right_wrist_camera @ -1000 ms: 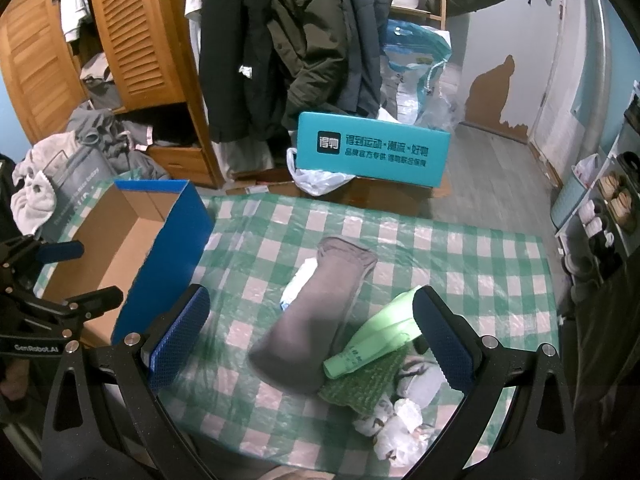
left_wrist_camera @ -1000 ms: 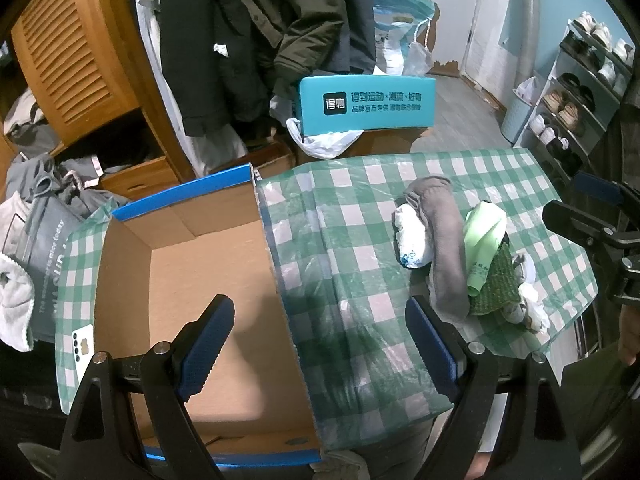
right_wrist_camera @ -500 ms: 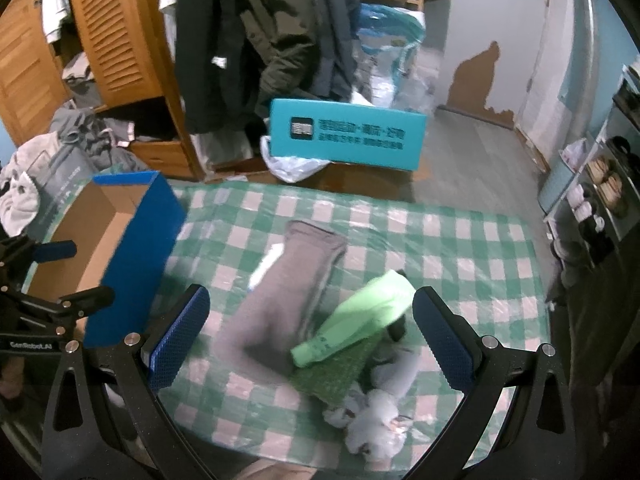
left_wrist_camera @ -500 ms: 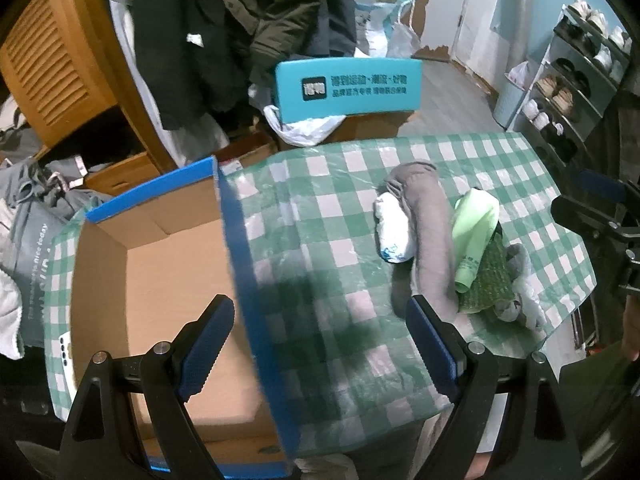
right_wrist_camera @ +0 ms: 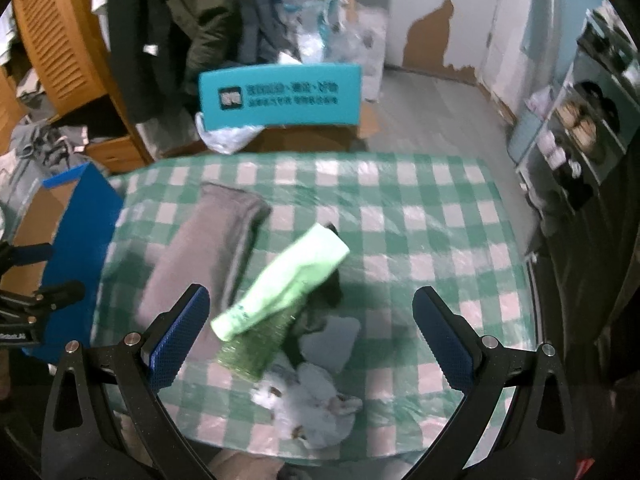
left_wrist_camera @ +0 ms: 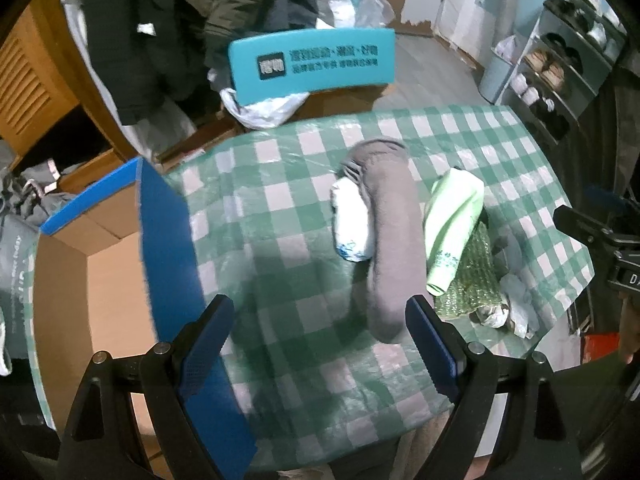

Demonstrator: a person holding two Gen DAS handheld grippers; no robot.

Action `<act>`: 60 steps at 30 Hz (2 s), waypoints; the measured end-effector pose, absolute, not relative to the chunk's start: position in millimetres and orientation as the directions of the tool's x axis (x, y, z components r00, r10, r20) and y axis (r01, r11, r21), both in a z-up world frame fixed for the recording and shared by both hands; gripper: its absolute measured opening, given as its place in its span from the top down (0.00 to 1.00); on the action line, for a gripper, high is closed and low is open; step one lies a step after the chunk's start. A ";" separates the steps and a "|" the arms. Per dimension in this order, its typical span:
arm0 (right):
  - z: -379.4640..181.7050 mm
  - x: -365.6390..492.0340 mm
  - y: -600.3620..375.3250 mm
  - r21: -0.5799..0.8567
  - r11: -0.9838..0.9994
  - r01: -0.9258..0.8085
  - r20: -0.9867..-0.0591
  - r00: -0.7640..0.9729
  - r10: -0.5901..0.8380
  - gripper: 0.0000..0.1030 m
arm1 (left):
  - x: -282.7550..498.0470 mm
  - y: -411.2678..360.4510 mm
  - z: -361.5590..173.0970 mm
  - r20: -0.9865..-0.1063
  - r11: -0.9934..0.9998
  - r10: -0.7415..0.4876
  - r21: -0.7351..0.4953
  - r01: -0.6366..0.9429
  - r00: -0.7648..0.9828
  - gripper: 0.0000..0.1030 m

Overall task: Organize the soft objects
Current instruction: 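Grasp the grey sock with the left gripper while the right gripper grasps a grey cloth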

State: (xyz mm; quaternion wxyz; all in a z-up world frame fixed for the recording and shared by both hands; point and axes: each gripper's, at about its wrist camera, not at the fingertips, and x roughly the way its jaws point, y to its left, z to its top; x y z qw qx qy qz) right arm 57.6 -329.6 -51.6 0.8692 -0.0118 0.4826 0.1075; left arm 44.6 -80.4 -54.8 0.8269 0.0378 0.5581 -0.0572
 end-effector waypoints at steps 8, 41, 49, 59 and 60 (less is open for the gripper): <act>-86.3 68.6 -342.7 0.090 0.981 -0.170 -0.884 0.440 0.158 0.01 | 62.3 -102.8 -84.5 -0.959 0.987 -0.069 -0.025 0.162 0.274 0.14; -179.2 93.0 -331.9 0.082 0.976 -0.200 -0.964 0.233 0.128 0.32 | 102.9 -134.9 -148.2 -0.970 0.973 -0.189 -0.163 0.166 0.155 0.61; -181.6 94.8 -339.5 0.119 0.976 -0.180 -0.964 0.215 0.157 0.60 | 97.1 -136.1 -132.8 -0.962 0.967 -0.201 -0.163 0.197 0.187 0.81; -159.7 88.5 -343.5 0.132 0.975 -0.176 -0.944 0.276 0.178 0.72 | 86.7 -121.7 -104.9 -0.944 0.967 -0.208 -0.159 0.197 0.255 0.83; -155.6 86.5 -346.2 0.133 0.975 -0.179 -0.942 0.282 0.180 0.72 | 85.2 -120.9 -102.8 -0.942 0.967 -0.207 -0.158 0.198 0.263 0.83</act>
